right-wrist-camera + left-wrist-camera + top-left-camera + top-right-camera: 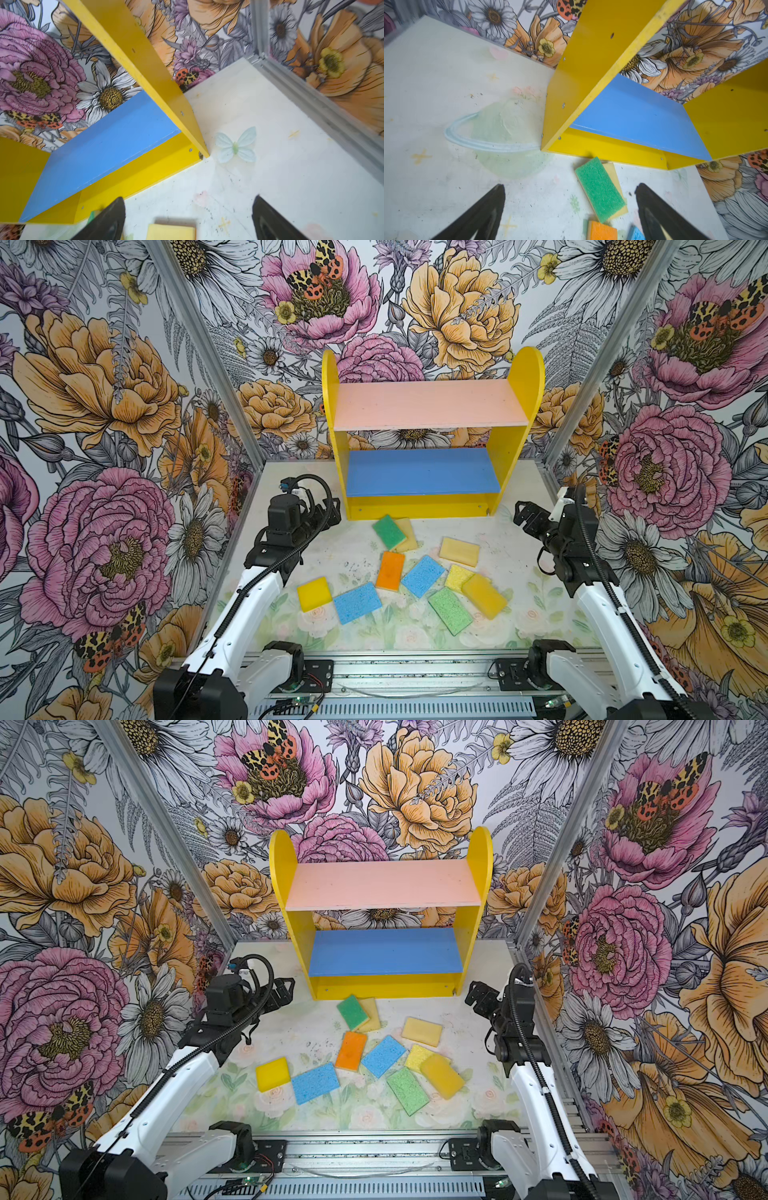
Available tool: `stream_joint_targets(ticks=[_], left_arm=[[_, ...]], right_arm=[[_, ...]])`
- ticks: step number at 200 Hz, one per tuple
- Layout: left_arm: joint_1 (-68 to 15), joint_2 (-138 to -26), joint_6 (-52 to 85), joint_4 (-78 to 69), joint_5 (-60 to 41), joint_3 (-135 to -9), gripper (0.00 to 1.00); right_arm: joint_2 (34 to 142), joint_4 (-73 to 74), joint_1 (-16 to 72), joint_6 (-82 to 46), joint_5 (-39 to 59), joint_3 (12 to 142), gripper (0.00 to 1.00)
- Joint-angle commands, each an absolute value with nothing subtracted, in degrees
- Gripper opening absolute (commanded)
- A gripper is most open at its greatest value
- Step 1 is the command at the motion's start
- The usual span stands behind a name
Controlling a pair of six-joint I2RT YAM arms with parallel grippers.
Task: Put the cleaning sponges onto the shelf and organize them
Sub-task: 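Raise both arms from rest and tilt grippers toward the sponges, then reach the right gripper to the green-and-yellow sponge near the shelf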
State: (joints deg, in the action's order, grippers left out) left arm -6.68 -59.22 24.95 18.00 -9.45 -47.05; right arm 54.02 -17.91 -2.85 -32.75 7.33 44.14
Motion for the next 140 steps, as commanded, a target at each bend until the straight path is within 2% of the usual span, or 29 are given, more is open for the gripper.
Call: stream_joint_targets(ticks=[1, 43, 81, 119, 140], left_arm=[[-4.68, -56.97, 26.56, 26.42, -23.31, -48.61, 0.99], [-3.88, -54.25, 22.06, 32.45, -25.56, -47.61, 0.99], [-3.12, -56.06, 19.72, 32.70, -28.39, -45.29, 0.99], [-0.68, -57.14, 19.94, 32.66, -29.33, -44.95, 0.99], [0.69, -56.48, 20.74, 32.71, -29.05, -43.95, 0.99]], right_arm=[[55.92, -25.89, -0.65, -35.43, 16.82, 46.67, 0.95], [55.81, -30.51, 6.46, -37.86, 20.30, 45.62, 0.95], [61.57, -30.24, 18.32, -40.02, 15.89, 48.67, 0.93], [76.33, -30.27, 28.90, -36.89, 11.47, 59.50, 0.75], [83.58, -30.23, 34.03, -34.63, 8.43, 66.13, 0.69]])
